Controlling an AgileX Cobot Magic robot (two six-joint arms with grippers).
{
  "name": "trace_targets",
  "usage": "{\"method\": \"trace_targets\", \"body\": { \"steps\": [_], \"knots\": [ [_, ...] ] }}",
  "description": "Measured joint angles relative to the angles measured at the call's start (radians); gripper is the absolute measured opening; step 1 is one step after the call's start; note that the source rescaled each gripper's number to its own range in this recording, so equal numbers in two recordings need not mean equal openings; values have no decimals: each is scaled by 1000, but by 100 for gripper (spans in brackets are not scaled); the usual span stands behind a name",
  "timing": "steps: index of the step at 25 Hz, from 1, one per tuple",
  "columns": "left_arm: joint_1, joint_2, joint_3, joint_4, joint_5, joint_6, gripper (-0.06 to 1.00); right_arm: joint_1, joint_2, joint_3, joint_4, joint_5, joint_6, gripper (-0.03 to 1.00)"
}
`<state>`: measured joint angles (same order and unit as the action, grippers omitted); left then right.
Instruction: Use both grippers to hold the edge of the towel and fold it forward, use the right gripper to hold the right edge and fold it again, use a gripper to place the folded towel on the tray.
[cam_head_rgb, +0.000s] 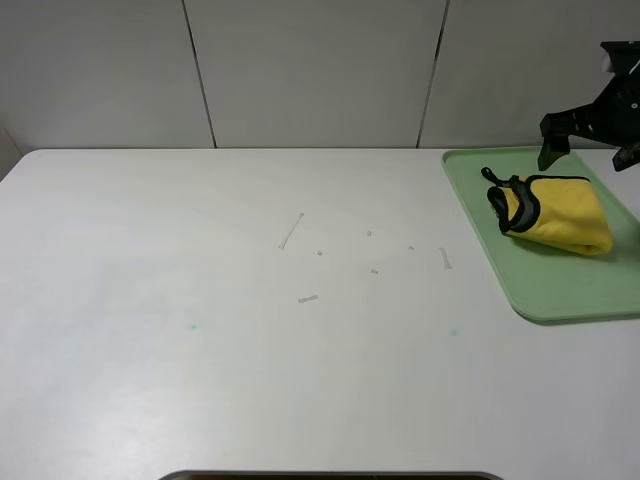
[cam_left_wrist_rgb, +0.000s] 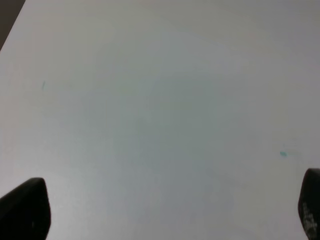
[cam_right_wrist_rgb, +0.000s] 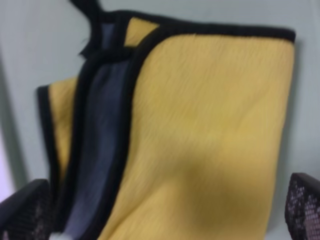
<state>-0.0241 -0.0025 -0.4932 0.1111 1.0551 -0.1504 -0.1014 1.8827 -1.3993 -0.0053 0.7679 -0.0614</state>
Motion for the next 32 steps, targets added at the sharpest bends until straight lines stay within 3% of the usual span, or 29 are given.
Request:
{"method": "trace_targets", "body": {
  "steps": [7, 15, 23, 32],
  "knots": [
    [0, 0, 0, 0, 0, 0, 100, 0, -100, 0, 72, 230, 0, 100],
    [0, 0, 0, 0, 0, 0, 100, 0, -194, 0, 84, 422, 0, 100],
    [0, 0, 0, 0, 0, 0, 100, 0, -352, 57, 87, 442, 48, 100],
    [0, 0, 0, 0, 0, 0, 100, 0, -640, 332, 87, 442, 48, 100]
  ]
}}
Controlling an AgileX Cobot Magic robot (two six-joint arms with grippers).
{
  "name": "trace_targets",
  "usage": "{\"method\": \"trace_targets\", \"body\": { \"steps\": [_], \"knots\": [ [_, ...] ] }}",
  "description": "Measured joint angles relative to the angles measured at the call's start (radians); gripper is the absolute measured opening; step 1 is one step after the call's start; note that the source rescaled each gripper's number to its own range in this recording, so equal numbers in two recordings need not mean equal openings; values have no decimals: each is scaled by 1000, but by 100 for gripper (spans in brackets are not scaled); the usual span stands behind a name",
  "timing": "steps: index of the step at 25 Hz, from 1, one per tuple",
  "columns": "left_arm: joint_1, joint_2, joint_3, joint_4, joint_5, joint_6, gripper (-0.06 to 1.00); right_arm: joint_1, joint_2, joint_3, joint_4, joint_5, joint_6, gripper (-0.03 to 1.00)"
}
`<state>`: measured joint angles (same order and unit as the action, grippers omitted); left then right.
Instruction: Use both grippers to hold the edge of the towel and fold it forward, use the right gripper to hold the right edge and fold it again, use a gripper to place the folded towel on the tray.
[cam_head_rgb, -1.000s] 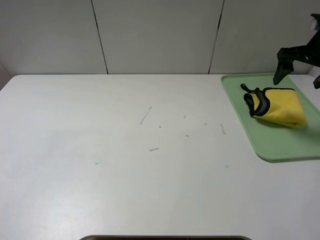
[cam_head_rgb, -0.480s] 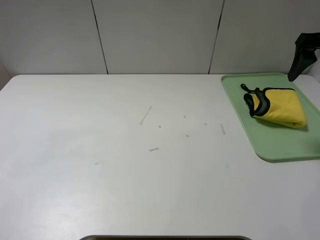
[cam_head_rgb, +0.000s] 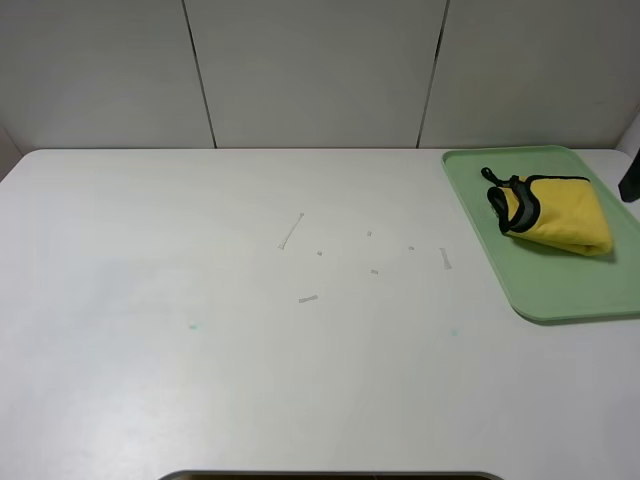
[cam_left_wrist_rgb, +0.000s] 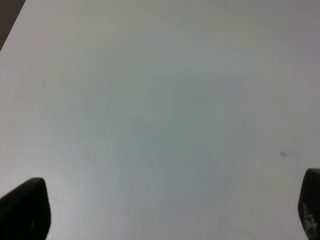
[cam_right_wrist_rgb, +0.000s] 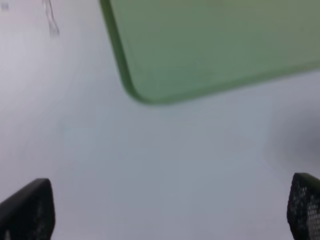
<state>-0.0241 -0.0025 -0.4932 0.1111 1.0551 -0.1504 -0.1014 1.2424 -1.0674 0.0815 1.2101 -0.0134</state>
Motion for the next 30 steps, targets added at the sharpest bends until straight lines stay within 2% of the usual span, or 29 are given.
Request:
{"method": "trace_targets", "body": {
  "steps": [10, 20, 30],
  "knots": [
    [0, 0, 0, 0, 0, 0, 100, 0, -390, 271, 0, 3, 13, 100],
    [0, 0, 0, 0, 0, 0, 100, 0, -830, 377, 8, 1, 13, 100],
    [0, 0, 0, 0, 0, 0, 100, 0, -1139, 560, -59, -162, 13, 100]
  ]
}}
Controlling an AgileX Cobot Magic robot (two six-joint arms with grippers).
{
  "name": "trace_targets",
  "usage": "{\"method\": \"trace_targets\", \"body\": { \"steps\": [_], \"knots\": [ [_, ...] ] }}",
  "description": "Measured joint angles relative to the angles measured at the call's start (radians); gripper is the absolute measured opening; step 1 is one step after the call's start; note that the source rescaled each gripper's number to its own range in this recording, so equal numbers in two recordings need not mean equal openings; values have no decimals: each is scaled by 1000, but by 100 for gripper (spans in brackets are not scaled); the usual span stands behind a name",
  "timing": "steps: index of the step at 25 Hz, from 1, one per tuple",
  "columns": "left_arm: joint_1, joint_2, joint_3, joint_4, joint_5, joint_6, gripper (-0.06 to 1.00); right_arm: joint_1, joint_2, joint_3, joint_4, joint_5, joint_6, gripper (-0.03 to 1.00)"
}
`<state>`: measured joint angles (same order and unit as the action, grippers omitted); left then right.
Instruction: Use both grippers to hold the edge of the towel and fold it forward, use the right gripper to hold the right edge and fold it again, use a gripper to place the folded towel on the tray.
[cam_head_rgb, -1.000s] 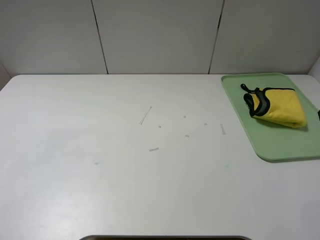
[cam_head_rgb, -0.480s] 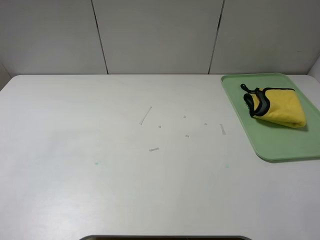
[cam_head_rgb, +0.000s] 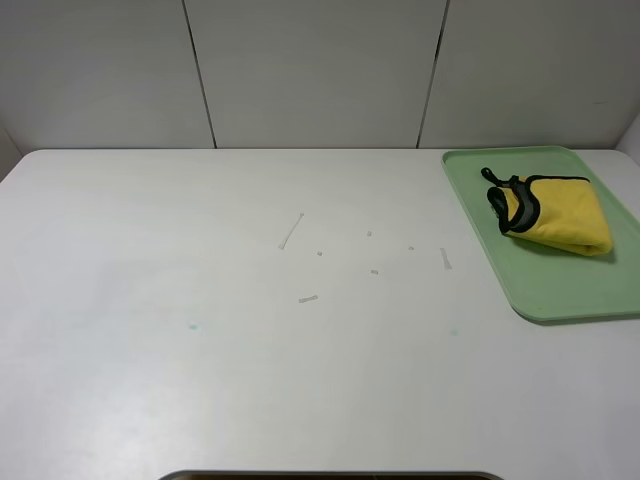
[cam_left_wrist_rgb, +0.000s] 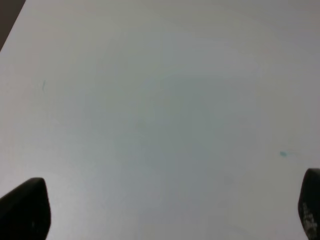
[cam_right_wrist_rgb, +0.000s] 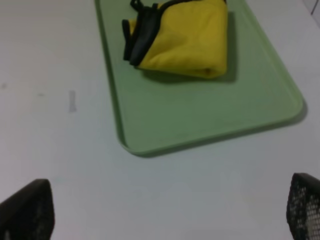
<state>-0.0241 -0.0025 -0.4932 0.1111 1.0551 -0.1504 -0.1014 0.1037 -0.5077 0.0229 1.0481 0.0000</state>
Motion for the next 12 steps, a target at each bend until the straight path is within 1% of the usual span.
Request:
{"method": "trace_targets", "body": {
  "steps": [5, 12],
  "knots": [
    [0, 0, 0, 0, 0, 0, 100, 0, -56, 16, -43, -18, 14, 100],
    [0, 0, 0, 0, 0, 0, 100, 0, -83, 16, -50, -20, 19, 100]
  ]
}}
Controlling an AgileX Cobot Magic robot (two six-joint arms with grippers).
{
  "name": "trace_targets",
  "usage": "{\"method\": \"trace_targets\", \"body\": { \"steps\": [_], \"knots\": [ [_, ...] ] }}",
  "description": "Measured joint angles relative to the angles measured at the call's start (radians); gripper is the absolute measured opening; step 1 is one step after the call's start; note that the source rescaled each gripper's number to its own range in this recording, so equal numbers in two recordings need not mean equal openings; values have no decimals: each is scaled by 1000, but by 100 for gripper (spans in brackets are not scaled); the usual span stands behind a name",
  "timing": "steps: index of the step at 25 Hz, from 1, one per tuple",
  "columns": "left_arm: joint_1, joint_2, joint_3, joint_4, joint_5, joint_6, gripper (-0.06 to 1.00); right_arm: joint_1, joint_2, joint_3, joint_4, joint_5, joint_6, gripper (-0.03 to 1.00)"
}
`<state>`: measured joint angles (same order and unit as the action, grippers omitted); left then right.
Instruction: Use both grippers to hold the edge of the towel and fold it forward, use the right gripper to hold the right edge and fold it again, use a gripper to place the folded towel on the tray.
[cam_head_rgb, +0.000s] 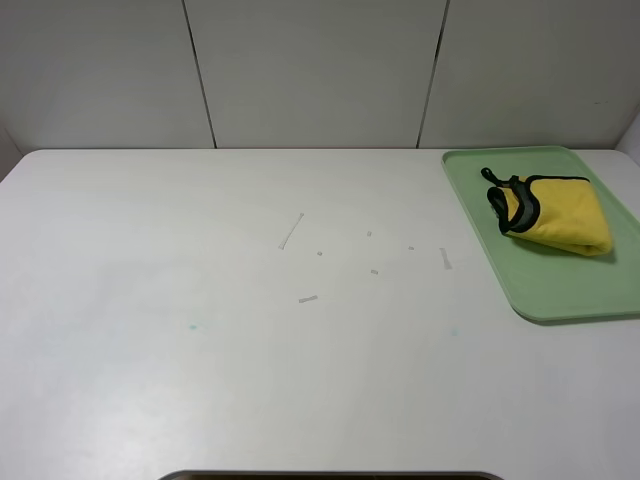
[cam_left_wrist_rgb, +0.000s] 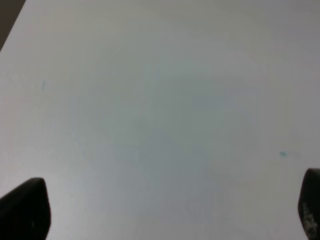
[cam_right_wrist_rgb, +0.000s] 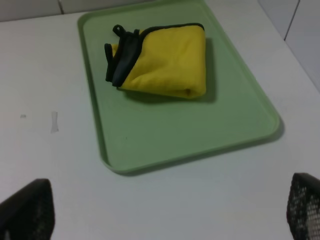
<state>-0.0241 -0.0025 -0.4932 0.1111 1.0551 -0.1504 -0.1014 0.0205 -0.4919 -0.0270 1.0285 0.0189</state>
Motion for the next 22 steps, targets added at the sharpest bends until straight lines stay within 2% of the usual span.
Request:
{"method": "trace_targets", "body": {
  "steps": [22],
  "knots": [
    [0, 0, 0, 0, 0, 0, 100, 0, -27, 0, 7, 0, 2, 100]
  ]
}}
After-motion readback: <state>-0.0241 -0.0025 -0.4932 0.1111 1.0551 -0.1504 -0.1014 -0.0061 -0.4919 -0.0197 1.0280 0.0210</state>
